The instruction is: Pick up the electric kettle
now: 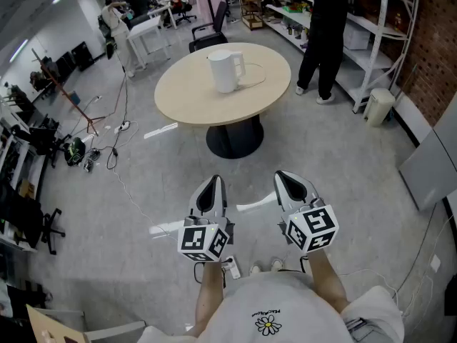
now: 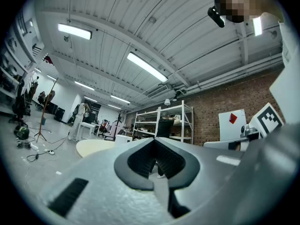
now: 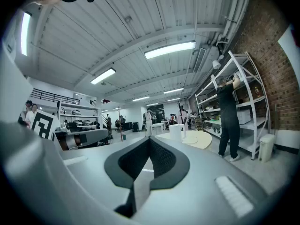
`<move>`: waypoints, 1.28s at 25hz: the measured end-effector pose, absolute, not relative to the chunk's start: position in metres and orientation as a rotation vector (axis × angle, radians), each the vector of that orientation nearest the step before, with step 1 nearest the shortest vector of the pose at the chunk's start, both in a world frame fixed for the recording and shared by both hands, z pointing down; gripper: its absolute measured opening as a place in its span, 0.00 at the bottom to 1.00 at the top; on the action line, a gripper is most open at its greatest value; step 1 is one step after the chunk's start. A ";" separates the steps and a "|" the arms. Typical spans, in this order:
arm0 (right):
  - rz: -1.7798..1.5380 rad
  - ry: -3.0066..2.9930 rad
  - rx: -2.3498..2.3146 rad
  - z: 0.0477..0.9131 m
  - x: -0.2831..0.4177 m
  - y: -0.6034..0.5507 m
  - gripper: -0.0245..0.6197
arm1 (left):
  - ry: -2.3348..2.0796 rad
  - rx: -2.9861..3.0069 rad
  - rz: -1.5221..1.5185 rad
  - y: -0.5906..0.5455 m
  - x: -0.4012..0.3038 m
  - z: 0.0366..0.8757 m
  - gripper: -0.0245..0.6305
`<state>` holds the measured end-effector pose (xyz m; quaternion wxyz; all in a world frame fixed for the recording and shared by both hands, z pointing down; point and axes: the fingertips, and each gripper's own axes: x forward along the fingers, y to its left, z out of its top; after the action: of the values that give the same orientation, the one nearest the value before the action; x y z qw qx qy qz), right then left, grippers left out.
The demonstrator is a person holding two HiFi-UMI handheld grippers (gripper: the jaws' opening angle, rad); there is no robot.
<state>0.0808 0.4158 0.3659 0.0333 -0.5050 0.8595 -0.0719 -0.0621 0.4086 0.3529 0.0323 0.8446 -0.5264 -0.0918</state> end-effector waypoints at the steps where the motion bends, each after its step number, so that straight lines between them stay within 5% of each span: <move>1: -0.216 2.642 -1.556 0.365 0.082 0.417 0.04 | -1.621 2.604 -0.286 0.409 -0.061 0.352 0.04; 32: -0.277 2.646 -1.490 0.382 0.136 0.379 0.04 | -1.676 2.592 -0.300 0.385 -0.032 0.354 0.04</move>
<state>0.1358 0.3786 0.3823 0.0460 -0.4882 0.8668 -0.0908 -0.0323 0.3847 0.3541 0.0204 0.8356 -0.5404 -0.0968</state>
